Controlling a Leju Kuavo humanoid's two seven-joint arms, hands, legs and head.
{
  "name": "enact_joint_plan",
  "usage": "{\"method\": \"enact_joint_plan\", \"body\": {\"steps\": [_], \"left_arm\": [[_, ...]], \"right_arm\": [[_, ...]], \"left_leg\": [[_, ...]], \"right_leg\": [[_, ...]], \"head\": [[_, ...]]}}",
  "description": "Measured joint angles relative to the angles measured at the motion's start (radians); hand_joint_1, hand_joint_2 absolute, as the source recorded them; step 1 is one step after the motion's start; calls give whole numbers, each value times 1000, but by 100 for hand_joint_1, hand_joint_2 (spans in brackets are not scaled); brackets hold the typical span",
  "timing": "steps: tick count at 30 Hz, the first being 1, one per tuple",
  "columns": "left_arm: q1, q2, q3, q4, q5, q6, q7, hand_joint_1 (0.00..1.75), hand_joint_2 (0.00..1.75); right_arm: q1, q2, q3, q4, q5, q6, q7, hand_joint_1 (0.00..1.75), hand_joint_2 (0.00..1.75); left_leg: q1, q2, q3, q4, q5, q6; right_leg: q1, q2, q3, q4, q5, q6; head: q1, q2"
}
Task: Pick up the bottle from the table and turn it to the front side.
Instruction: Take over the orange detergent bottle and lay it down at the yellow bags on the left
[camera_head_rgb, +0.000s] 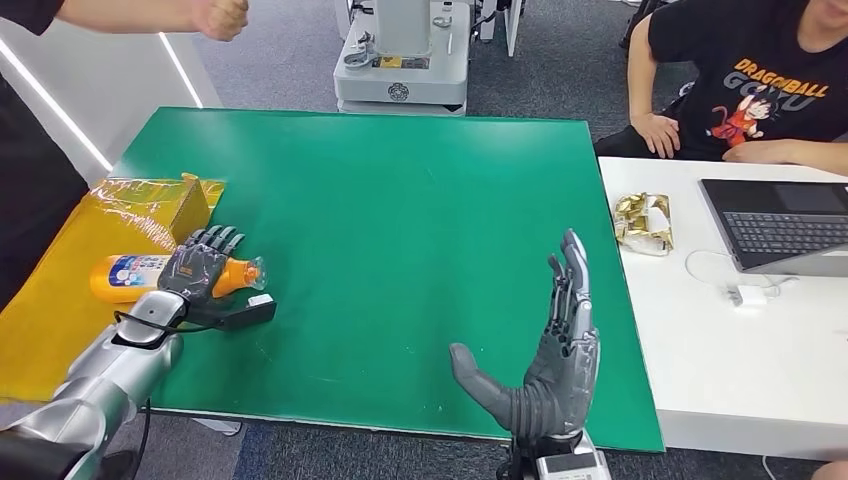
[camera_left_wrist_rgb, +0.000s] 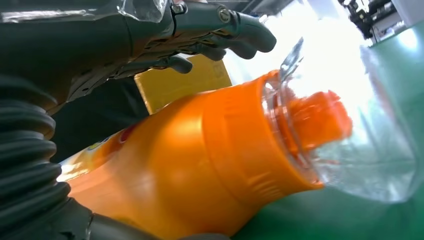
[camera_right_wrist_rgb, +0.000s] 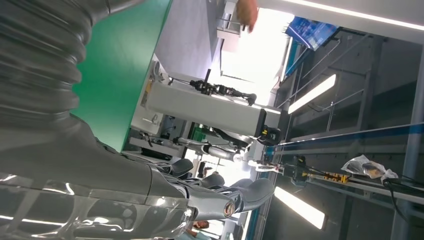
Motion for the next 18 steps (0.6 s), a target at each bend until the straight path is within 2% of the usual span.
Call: {"method": "enact_joint_plan", "body": {"steps": [8, 13, 18], "left_arm": [[80, 12, 58, -83, -3, 54, 1, 0, 175], [199, 16, 132, -242, -29, 73, -2, 0, 175], [327, 5, 224, -439, -3, 151, -72, 0, 175]], "right_arm": [[1, 1, -5, 0, 3, 10, 1, 0, 175], [4, 2, -7, -2, 8, 13, 3, 0, 175], [7, 2, -10, -2, 3, 27, 1, 0, 175]], "left_leg": [[0, 0, 0, 0, 0, 0], [0, 0, 0, 0, 0, 0], [0, 0, -1, 0, 0, 0]], "right_leg": [[0, 0, 0, 0, 0, 0], [0, 1, -1, -1, 0, 0], [0, 1, -1, -1, -1, 1]], "head": [[0, 0], [0, 0], [0, 0]]}}
